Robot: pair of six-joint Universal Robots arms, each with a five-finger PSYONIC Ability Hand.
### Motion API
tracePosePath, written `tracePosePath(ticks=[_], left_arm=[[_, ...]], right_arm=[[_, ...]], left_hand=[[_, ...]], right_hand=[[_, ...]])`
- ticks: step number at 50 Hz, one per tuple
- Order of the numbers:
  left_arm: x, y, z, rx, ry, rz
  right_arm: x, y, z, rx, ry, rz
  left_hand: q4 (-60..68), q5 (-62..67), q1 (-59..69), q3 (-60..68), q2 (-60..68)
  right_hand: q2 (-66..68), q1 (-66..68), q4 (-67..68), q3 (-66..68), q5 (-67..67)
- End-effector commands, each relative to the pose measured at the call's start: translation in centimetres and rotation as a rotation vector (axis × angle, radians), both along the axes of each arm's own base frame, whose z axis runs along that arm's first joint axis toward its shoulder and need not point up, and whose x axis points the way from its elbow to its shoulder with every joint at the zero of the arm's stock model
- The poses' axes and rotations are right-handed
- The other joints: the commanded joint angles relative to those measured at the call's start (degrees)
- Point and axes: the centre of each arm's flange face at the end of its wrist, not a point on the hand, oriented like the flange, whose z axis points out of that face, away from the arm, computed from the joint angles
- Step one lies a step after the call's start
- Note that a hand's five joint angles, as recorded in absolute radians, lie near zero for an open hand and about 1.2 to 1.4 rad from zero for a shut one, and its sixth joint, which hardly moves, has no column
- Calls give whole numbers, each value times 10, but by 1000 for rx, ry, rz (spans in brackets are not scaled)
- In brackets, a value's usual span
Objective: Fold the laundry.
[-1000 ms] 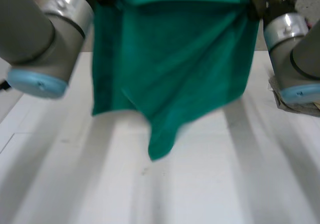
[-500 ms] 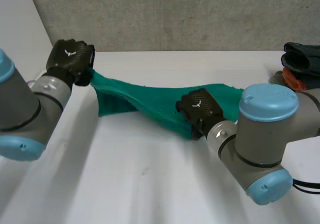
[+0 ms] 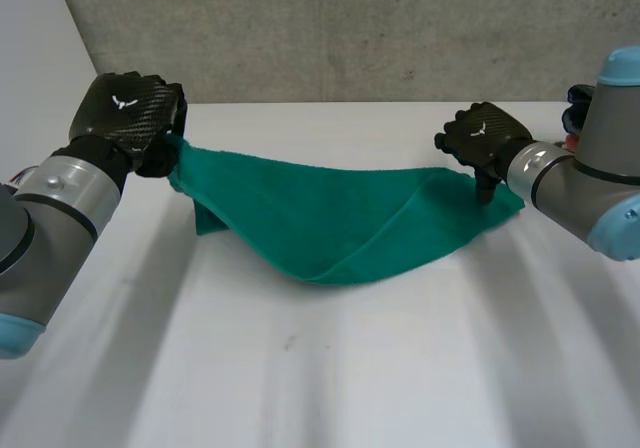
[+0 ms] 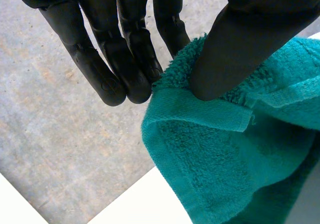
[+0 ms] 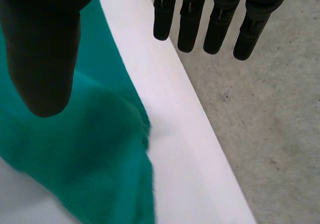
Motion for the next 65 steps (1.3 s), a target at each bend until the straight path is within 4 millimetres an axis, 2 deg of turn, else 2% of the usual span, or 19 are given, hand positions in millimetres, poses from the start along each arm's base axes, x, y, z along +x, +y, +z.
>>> tracePosePath(ticks=[1, 9, 15, 16, 20, 24, 28, 29, 32, 36, 40, 46, 51, 53, 57, 59, 60, 63, 65], left_arm=[[-1, 8, 1, -3, 2, -14], [-7, 21, 10, -24, 10, -43], [-7, 28, 17, -37, 16, -52], [-7, 28, 18, -38, 16, -51], [-4, 28, 23, -52, 23, -42], [1, 22, 26, -63, 21, -22], [10, 11, 29, -74, 22, 21], [15, 6, 30, -76, 21, 40], [22, -3, 27, -64, 15, 66], [33, -18, 15, -3, -21, 111], [46, -22, 0, 112, -77, 162], [65, -20, -29, 340, -157, 189], [64, -16, -52, 489, -229, 119], [61, -19, -56, 516, -247, 87], [54, -33, -54, 489, -252, 74], [49, -42, -50, 461, -249, 74], [44, -53, -43, 410, -244, 83], [40, -72, -24, 313, -228, 111], [37, -90, 7, 181, -196, 151]], right_arm=[[2, -31, -37, -47, 74, 83], [14, -50, -86, -19, 42, 192], [17, -61, -99, -21, 16, 198], [16, -63, -101, -19, 9, 195], [15, -69, -104, -21, -16, 206], [13, -71, -91, -44, -14, 178], [2, -66, -59, -67, 7, 91], [-5, -61, -46, -63, 20, 49], [-19, -45, -30, -32, 36, 0], [-43, -8, 1, -9, 40, -42], [-64, 12, 22, -7, 17, -84], [-87, 43, 33, 153, -15, -118], [-88, 63, 35, 318, -12, -94], [-85, 70, 27, 399, 5, -74], [-73, 64, 8, 453, 27, -43], [-69, 55, 4, 440, 27, -42], [-63, 44, 5, 401, 16, -44], [-52, 22, 19, 291, -35, -57], [-46, -4, 43, 140, -139, -100]], left_hand=[[113, 129, 152, 119, 117], [113, 129, 152, 119, 117], [113, 129, 152, 119, 117], [113, 129, 152, 119, 117], [113, 129, 152, 119, 117], [113, 129, 152, 119, 117], [113, 129, 152, 119, 117], [113, 129, 152, 119, 117], [113, 129, 152, 119, 117], [113, 129, 152, 119, 117], [113, 129, 152, 119, 117], [113, 129, 152, 119, 117], [113, 129, 152, 119, 117], [113, 129, 152, 119, 117], [113, 129, 152, 119, 117], [113, 129, 152, 119, 117], [113, 129, 152, 119, 117], [113, 129, 152, 119, 117], [113, 129, 152, 119, 117]], right_hand=[[34, 41, 53, 43, 60], [54, 61, 73, 64, 81], [124, 131, 143, 134, 151], [160, 166, 178, 169, 186], [568, 574, 586, 577, 594], [574, 581, 593, 584, 601], [574, 581, 593, 584, 601], [574, 581, 593, 584, 601], [574, 581, 593, 584, 601], [574, 581, 593, 584, 601], [574, 581, 593, 584, 601], [574, 581, 593, 584, 601], [574, 581, 593, 584, 601], [574, 581, 593, 584, 601], [574, 581, 593, 584, 601], [574, 581, 593, 584, 601], [574, 581, 593, 584, 601], [574, 581, 593, 584, 601], [574, 581, 593, 584, 601]])
